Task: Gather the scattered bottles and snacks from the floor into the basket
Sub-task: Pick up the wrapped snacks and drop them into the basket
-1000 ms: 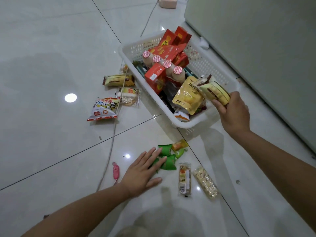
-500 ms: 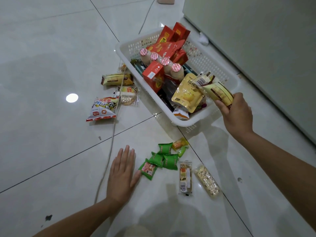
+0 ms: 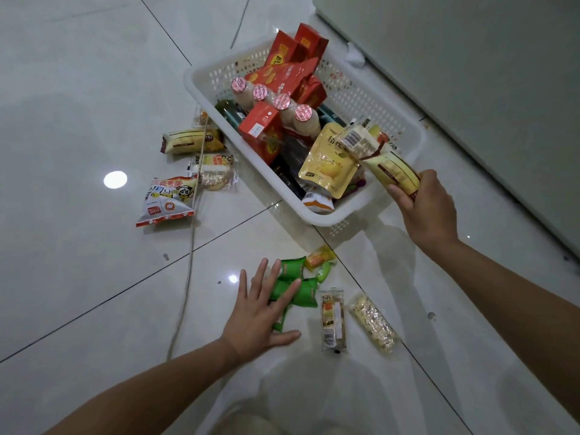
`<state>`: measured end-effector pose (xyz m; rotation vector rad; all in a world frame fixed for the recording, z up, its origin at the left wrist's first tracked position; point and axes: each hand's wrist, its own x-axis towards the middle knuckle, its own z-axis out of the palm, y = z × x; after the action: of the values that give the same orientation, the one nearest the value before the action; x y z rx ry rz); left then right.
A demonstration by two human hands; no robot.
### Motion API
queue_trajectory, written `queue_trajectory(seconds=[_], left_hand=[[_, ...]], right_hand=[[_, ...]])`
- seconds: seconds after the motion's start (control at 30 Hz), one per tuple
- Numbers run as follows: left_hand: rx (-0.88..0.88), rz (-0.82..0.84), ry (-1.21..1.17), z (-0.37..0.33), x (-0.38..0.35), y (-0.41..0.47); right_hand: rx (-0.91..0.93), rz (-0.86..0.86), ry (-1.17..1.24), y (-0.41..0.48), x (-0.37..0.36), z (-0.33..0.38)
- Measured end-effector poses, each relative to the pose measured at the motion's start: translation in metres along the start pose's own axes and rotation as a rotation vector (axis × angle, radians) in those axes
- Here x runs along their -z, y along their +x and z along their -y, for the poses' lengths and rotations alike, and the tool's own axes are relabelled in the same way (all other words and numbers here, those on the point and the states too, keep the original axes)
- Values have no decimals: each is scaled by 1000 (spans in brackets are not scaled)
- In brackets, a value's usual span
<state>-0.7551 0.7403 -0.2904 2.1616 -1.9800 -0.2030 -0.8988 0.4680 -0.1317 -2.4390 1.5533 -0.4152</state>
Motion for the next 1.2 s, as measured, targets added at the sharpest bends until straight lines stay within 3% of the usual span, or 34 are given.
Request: queue_trajectory(seconds=[0.23, 0.47, 0.8, 1.2], left_hand=[[-185, -64, 16, -4, 7, 42], [-399, -23, 114, 0, 12, 92], [-367, 59, 175, -1, 6, 103], [-463, -58, 179, 0, 4, 108]], right_hand=[[7, 15, -14, 1, 0, 5], [22, 27, -47, -4, 7, -1], [22, 37, -48, -11, 7, -7], [15, 51, -22, -11, 5, -7]])
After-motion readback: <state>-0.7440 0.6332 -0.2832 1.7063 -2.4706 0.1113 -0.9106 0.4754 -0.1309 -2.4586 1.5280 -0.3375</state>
